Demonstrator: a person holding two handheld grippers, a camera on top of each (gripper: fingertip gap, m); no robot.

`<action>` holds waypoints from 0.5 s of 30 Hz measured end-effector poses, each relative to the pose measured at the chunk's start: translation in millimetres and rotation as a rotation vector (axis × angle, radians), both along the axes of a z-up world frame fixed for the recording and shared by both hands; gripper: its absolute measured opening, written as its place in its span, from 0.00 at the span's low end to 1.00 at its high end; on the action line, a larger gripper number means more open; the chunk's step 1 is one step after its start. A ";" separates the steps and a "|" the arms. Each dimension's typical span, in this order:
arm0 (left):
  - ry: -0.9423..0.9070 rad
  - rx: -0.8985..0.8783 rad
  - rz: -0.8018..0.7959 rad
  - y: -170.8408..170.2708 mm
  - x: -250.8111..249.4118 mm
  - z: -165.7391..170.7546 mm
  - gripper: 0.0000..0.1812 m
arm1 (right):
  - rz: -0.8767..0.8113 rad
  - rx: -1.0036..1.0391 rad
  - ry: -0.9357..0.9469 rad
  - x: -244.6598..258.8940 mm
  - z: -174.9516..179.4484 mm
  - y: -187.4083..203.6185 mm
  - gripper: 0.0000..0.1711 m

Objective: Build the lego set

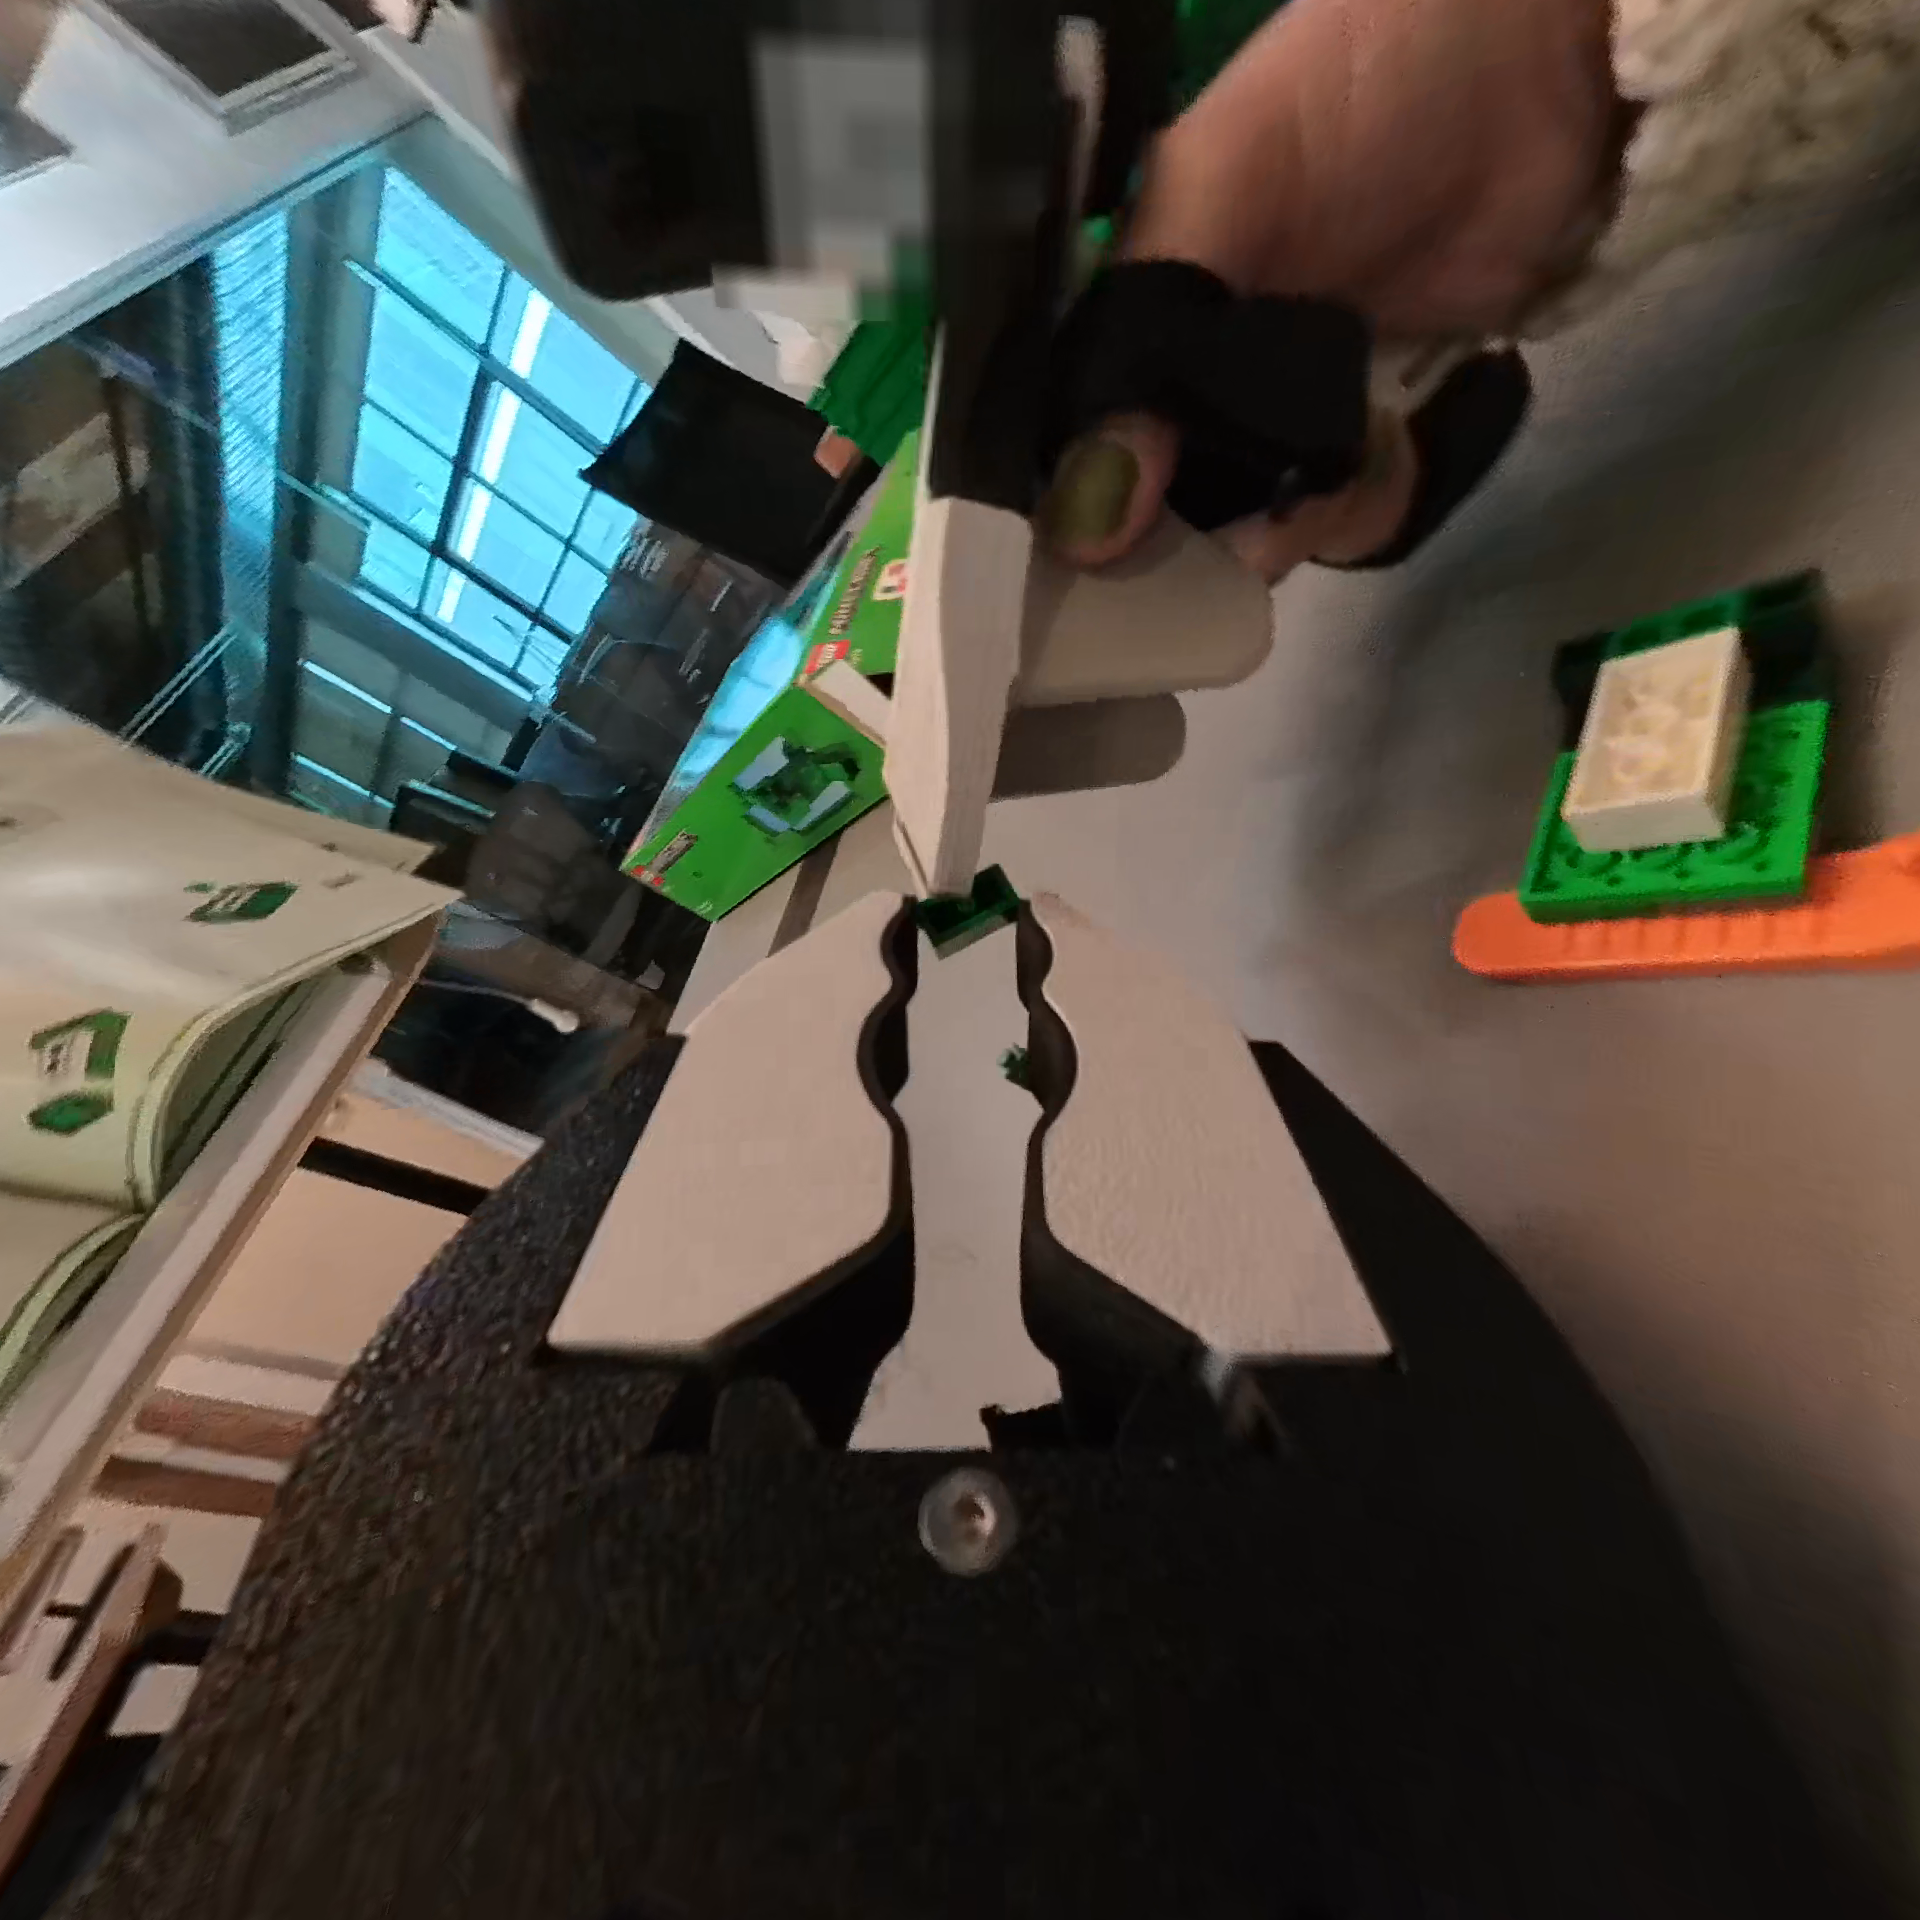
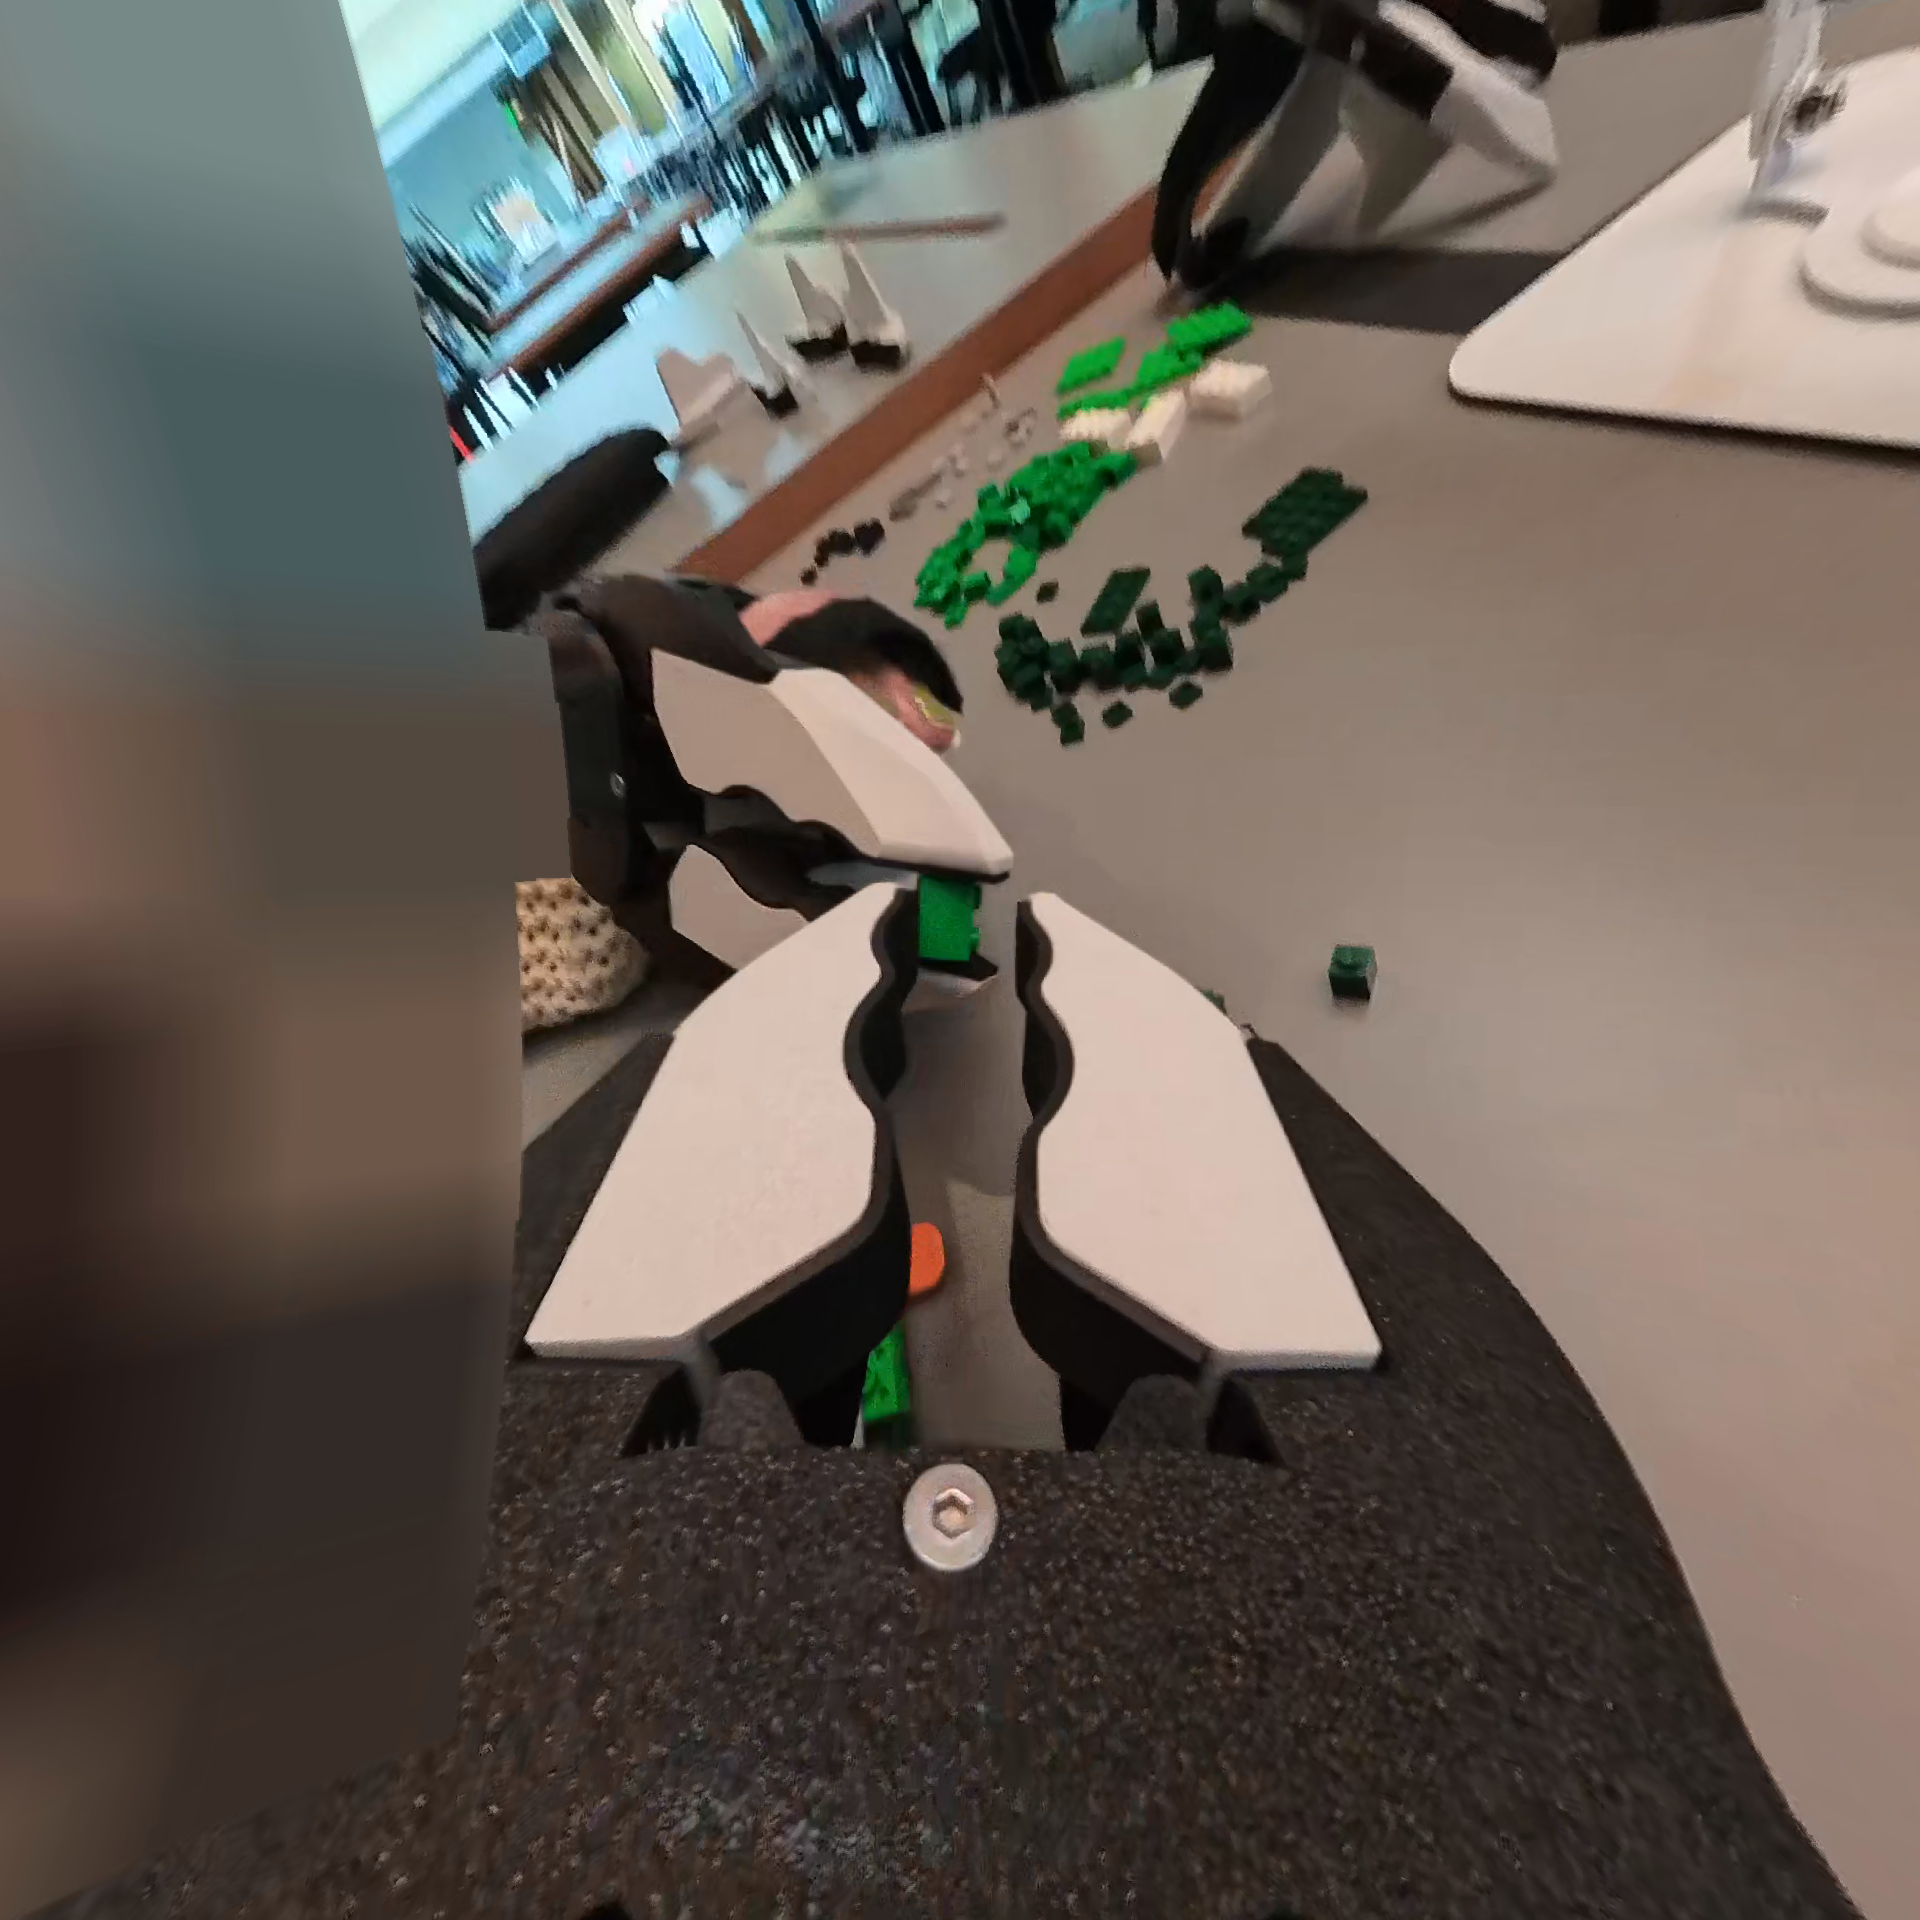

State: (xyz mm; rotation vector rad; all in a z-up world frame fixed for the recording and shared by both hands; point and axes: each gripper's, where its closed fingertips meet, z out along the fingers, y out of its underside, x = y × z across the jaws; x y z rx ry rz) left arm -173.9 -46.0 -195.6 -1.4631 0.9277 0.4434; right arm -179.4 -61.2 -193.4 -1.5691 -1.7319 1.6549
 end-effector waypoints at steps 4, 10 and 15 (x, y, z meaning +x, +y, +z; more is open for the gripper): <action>0.073 -0.019 -0.021 -0.2 6.6 -7.4 0.10 | 0.024 0.054 -0.043 4.4 -7.4 -1.7 0.09; 0.052 -0.024 -0.029 -0.6 7.6 -7.4 0.10 | 0.045 0.007 -0.057 5.7 -7.0 -4.2 0.06; 0.048 -0.040 -0.039 -0.9 8.3 -9.0 0.10 | 0.058 0.046 -0.061 7.3 -11.0 -5.2 0.08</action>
